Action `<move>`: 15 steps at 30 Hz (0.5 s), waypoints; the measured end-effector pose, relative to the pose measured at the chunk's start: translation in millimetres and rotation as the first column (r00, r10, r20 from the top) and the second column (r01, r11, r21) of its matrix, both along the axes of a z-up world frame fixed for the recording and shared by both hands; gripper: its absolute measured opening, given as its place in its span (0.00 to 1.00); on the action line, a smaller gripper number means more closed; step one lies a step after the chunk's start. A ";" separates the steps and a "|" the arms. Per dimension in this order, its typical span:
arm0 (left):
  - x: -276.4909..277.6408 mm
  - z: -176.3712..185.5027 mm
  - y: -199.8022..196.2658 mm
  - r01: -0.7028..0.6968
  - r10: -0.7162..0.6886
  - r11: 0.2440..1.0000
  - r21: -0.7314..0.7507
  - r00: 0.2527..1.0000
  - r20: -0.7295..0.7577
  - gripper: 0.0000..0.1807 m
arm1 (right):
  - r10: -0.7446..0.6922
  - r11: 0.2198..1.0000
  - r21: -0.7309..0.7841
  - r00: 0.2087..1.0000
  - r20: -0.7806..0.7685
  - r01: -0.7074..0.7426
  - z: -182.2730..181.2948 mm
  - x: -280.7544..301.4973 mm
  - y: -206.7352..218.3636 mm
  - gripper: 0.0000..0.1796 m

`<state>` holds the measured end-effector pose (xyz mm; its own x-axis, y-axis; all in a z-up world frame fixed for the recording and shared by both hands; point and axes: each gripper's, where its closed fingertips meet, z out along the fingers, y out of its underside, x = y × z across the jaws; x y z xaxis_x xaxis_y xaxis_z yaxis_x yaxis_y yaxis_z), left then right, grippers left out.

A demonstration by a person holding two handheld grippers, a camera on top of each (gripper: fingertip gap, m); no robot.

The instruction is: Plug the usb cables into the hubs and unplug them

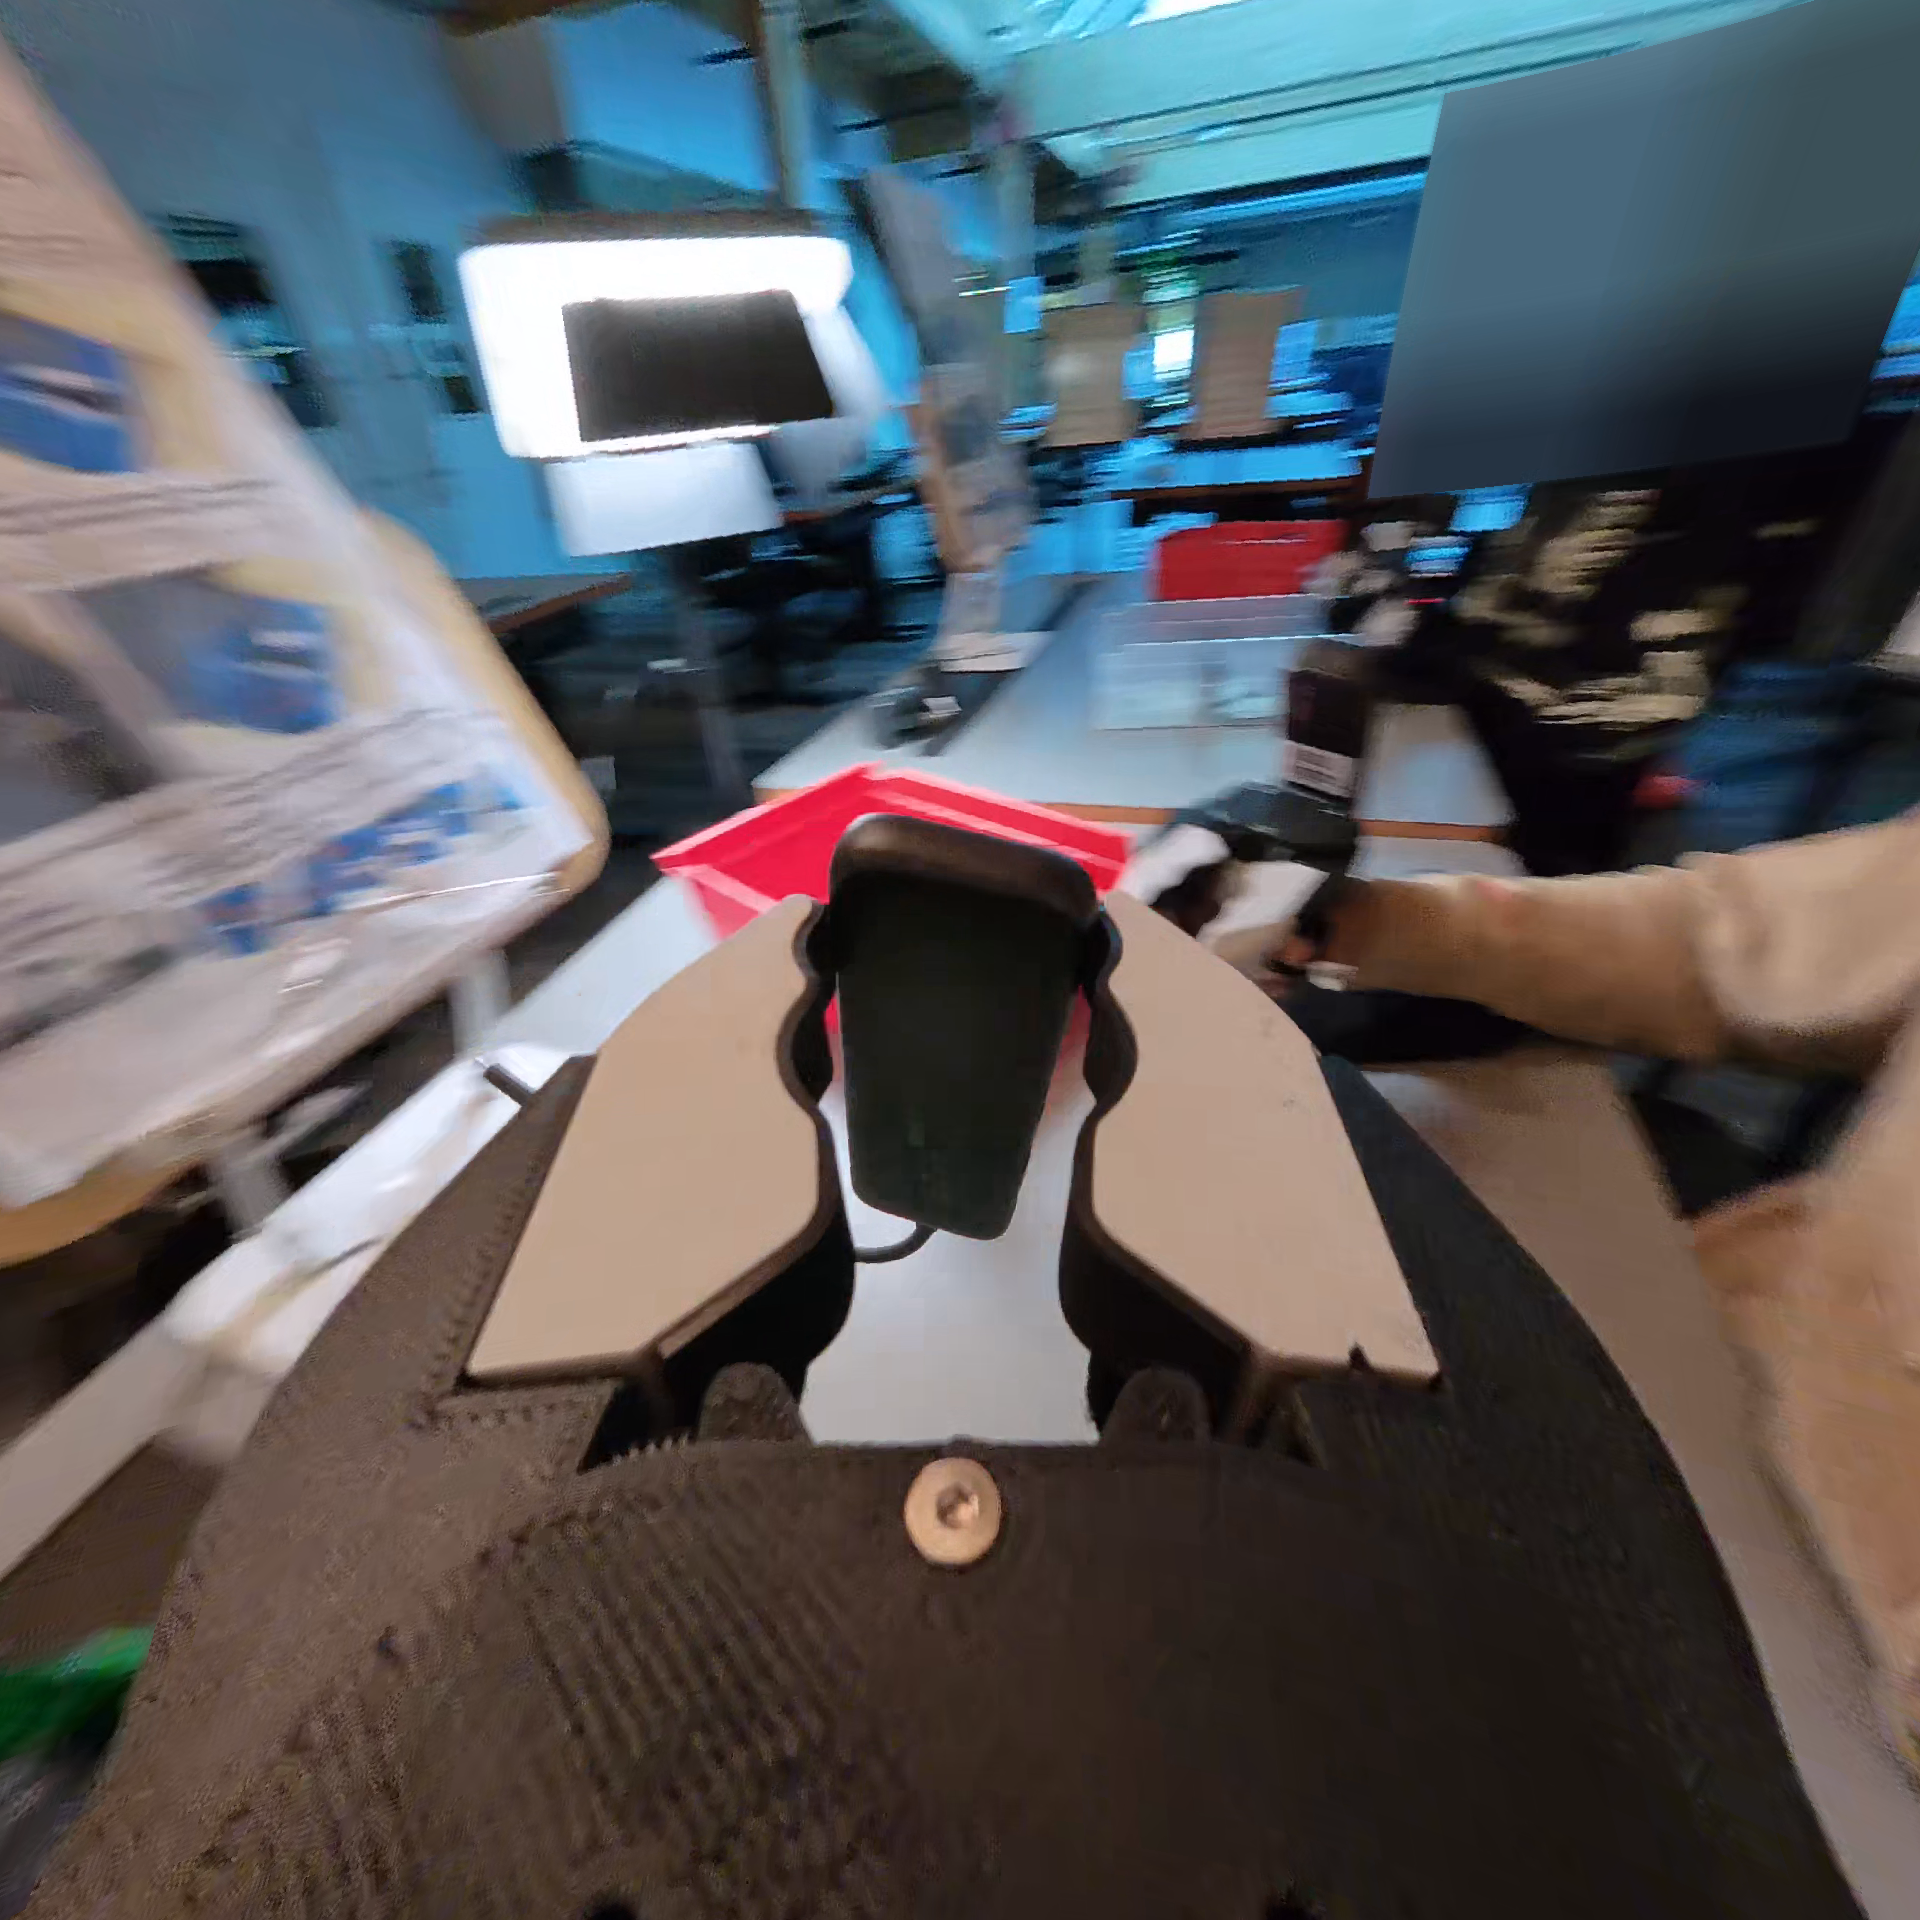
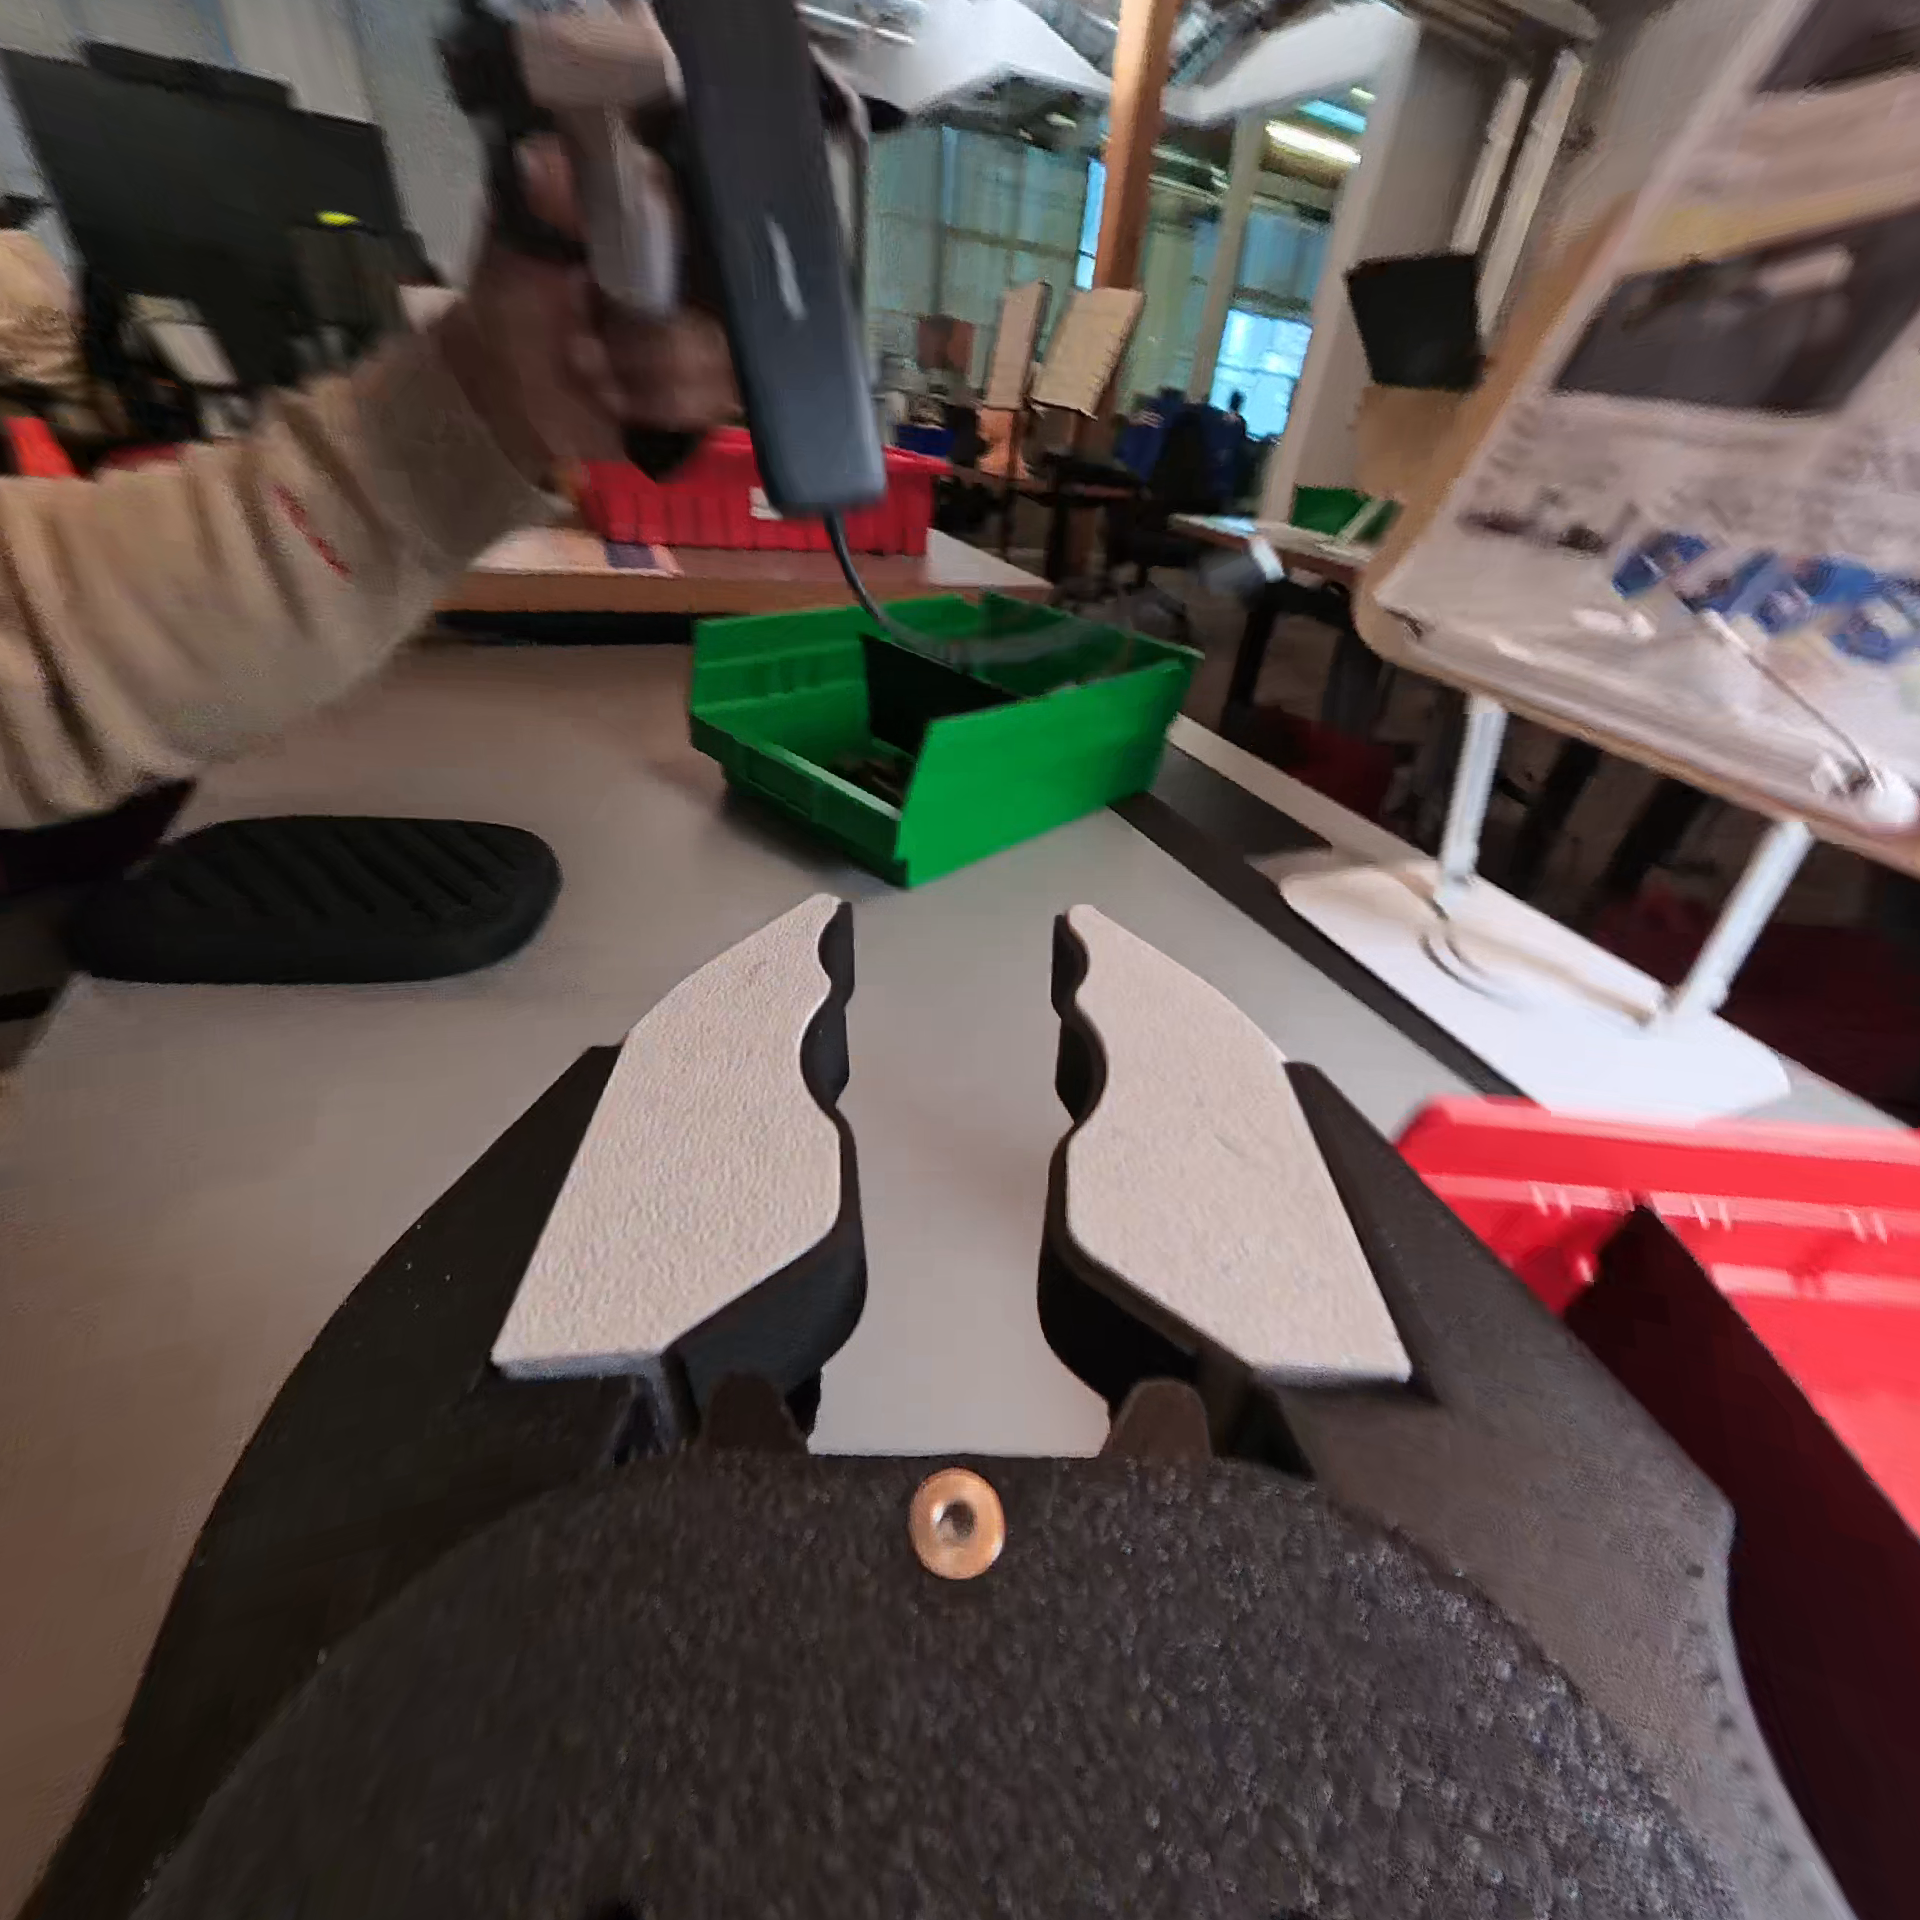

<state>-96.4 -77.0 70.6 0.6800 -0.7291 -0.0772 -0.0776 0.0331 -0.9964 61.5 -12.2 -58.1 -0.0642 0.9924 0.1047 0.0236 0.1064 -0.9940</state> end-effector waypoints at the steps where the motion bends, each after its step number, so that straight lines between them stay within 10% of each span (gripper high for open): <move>1: 17.8 -5.7 -5.0 0.091 -0.091 0.996 -0.007 0.996 0.016 0.26 | 0.056 0.998 0.025 0.998 -0.003 -0.056 13.3 -2.2 -12.7 0.20; 8: 101.3 -36.4 -19.7 0.482 -0.480 0.873 -0.080 0.876 0.037 0.26 | 0.287 0.932 0.189 0.947 0.141 -0.311 68.3 -33.7 -76.1 0.29; 15: 130.1 -48.8 -40.4 0.611 -0.612 0.786 -0.095 0.791 0.027 0.26 | 0.505 0.859 -0.022 0.838 0.206 -0.512 29.4 -62.3 -92.1 0.28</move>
<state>33.7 -117.4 21.8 0.0892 -0.9960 0.0106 -0.0783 -0.0176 -0.9968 -0.8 -104.2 -28.7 -0.5817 0.8106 0.0676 0.1517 0.1898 -0.9700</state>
